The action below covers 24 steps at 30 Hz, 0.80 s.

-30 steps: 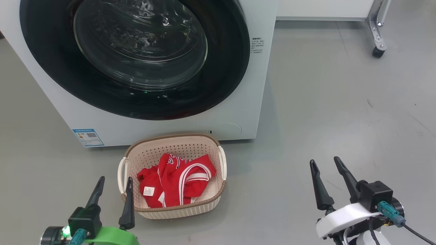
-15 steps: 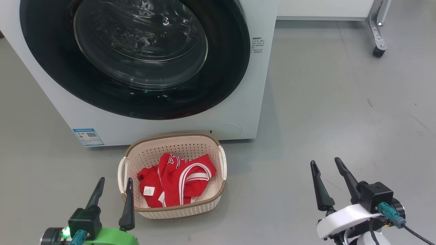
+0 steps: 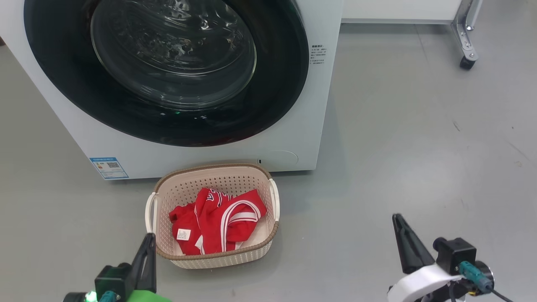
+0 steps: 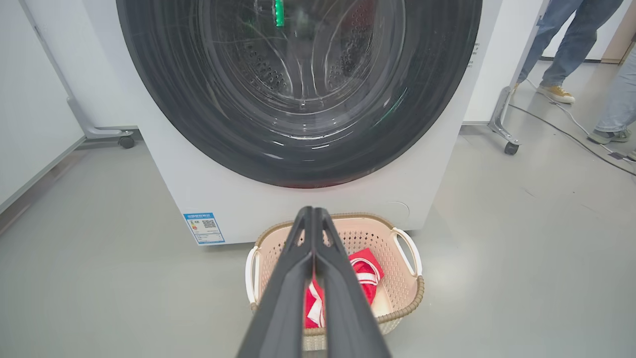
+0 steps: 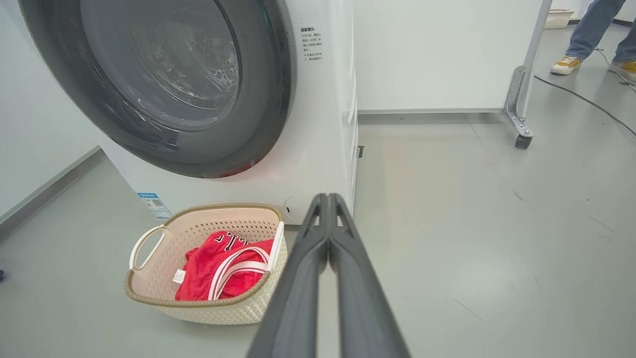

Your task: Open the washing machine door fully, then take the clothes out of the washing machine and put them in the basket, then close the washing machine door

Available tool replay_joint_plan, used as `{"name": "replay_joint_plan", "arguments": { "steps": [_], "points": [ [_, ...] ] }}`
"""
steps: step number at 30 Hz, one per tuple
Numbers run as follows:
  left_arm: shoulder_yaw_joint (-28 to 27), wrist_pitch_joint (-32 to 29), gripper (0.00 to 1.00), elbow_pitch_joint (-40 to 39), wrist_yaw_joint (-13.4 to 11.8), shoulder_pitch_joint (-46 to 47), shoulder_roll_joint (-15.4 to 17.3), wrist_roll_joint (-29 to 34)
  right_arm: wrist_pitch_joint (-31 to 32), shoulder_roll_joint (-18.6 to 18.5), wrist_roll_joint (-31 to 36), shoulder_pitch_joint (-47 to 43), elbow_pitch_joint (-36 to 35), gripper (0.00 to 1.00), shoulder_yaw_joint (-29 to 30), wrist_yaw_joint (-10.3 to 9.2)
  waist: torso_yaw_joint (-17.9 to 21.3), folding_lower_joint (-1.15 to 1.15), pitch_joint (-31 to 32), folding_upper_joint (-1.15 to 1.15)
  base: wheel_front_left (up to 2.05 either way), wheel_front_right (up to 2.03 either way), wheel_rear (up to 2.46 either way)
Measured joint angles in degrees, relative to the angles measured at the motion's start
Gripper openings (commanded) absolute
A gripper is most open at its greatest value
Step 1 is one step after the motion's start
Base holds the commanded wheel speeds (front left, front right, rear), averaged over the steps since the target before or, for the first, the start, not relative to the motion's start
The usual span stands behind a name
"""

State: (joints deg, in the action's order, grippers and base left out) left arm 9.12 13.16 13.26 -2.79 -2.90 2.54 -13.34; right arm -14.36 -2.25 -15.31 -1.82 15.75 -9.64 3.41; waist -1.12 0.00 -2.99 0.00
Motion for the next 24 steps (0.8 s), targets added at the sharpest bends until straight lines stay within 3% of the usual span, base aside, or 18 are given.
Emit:
{"name": "replay_joint_plan", "arguments": {
  "steps": [10, 24],
  "points": [
    [-0.4, -1.1, 0.0, 1.7, 0.5, -0.8, -0.2, -3.8, 0.3, 0.4, -3.7, -1.4, 1.1, 0.0, 0.0, 0.03, 0.1, 0.0, 0.2, 0.0, 0.0, 0.0, 0.0],
    [-2.5, -4.3, 0.0, 2.1, 2.1, -0.5, -0.2, -17.1, 3.0, 0.4, -17.0, -1.3, 0.1, 0.0, 2.2, 0.31, 0.3, 0.0, 0.6, 0.0, 0.0, 0.0, 0.0]
  ]
}}
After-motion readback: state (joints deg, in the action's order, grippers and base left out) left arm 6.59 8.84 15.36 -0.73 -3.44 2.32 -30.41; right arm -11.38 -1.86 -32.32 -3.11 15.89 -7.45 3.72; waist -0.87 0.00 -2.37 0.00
